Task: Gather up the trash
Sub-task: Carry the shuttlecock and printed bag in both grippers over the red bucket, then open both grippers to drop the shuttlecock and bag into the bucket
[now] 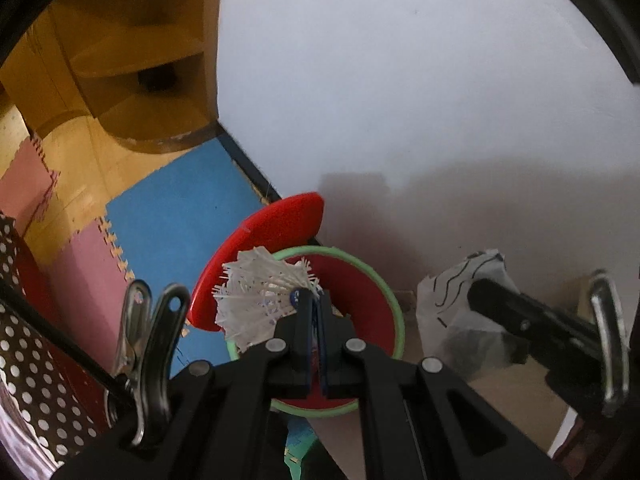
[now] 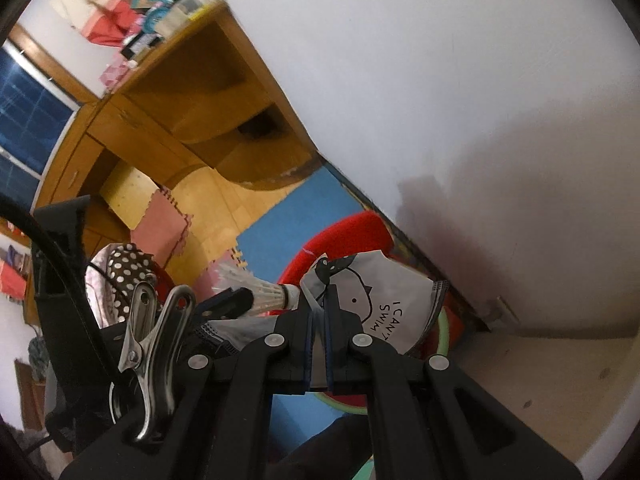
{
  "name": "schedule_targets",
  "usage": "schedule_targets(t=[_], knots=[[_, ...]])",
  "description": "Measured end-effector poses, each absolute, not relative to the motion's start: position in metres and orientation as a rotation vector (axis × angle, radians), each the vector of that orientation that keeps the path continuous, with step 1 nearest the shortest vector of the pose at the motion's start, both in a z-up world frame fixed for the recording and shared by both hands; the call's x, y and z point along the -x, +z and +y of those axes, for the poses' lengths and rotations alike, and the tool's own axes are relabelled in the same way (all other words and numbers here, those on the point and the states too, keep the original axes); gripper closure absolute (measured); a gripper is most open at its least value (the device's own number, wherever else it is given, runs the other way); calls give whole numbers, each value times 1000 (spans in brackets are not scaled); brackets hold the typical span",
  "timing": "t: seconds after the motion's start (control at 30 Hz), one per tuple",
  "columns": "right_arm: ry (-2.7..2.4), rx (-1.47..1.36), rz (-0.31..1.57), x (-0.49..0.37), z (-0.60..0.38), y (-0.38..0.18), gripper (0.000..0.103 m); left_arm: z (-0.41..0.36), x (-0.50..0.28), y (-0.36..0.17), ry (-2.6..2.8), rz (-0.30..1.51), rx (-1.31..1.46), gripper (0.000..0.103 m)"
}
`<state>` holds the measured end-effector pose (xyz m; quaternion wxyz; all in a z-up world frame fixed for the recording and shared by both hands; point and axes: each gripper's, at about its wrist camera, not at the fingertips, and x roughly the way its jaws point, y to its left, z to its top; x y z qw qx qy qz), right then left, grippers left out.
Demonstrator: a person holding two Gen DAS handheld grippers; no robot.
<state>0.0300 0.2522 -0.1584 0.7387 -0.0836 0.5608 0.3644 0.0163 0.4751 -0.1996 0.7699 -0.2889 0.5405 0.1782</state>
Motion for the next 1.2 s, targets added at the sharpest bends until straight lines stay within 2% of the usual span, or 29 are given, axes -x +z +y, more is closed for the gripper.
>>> schedule_targets(t=[1.0, 1.2], knots=[[688, 399, 1574, -43, 290, -349, 98, 471, -18, -380, 380, 1424, 602, 101], [620, 432, 1635, -47, 282, -381, 98, 470, -25, -400, 380, 1459, 604, 101]])
